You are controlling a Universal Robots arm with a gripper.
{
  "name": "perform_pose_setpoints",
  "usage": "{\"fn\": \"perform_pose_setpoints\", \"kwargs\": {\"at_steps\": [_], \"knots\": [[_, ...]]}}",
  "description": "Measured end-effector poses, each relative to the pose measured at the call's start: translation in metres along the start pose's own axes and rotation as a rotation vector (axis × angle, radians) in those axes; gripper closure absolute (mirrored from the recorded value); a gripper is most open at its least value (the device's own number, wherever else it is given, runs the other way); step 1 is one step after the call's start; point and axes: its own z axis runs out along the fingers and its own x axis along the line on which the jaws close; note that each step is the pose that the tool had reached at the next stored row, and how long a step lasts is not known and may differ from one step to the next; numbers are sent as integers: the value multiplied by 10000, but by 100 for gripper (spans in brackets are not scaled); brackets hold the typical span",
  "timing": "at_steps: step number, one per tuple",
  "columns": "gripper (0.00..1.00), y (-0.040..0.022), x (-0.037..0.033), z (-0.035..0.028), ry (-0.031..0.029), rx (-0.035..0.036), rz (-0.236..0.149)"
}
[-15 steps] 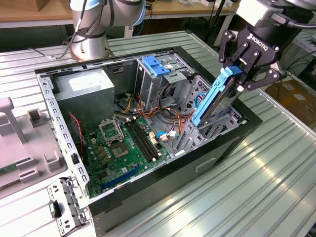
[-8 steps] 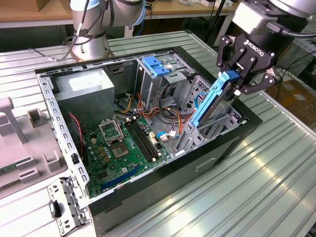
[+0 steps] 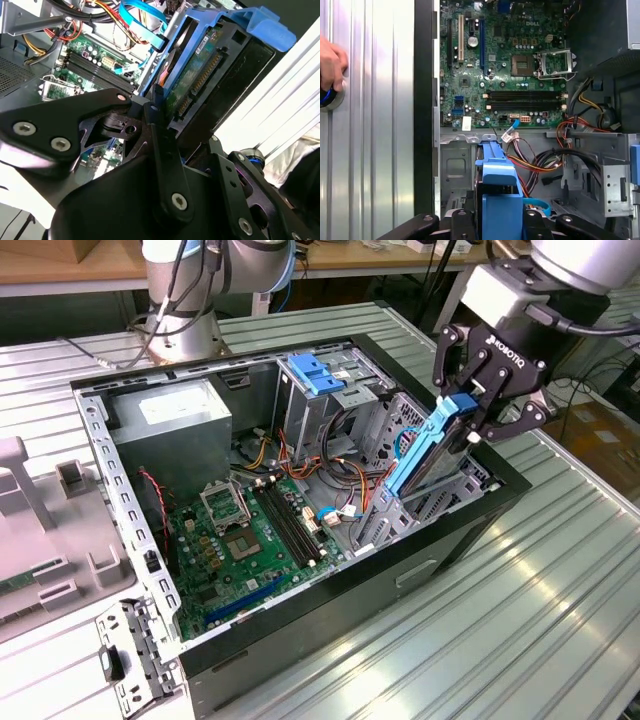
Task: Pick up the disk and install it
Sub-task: 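Insert the disk into the insertion slot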
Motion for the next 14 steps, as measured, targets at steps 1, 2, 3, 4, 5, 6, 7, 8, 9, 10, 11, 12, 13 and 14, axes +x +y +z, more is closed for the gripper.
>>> {"fn": "perform_pose_setpoints", "kwargs": {"at_steps": [1, 2, 3, 4, 5, 6, 7, 8, 9, 10, 11, 12, 13, 14], "knots": [[64, 0, 1, 11, -1, 0, 0], [64, -2, 2, 38, 1, 0, 0], [64, -2, 3, 56, 0, 0, 0], [64, -3, 3, 69, -1, 0, 0], [64, -4, 4, 89, 0, 0, 0], [64, -4, 5, 104, 0, 0, 0], [64, -5, 6, 121, 0, 0, 0], [64, -5, 7, 136, 0, 0, 0], [64, -5, 7, 138, -4, 0, 0], [64, -6, 7, 139, -6, 0, 0], [64, -5, 7, 139, -7, 0, 0], [64, -6, 7, 139, -8, 0, -1], [64, -5, 7, 140, -8, 0, -1], [64, -5, 7, 140, -10, 0, 0]]}}
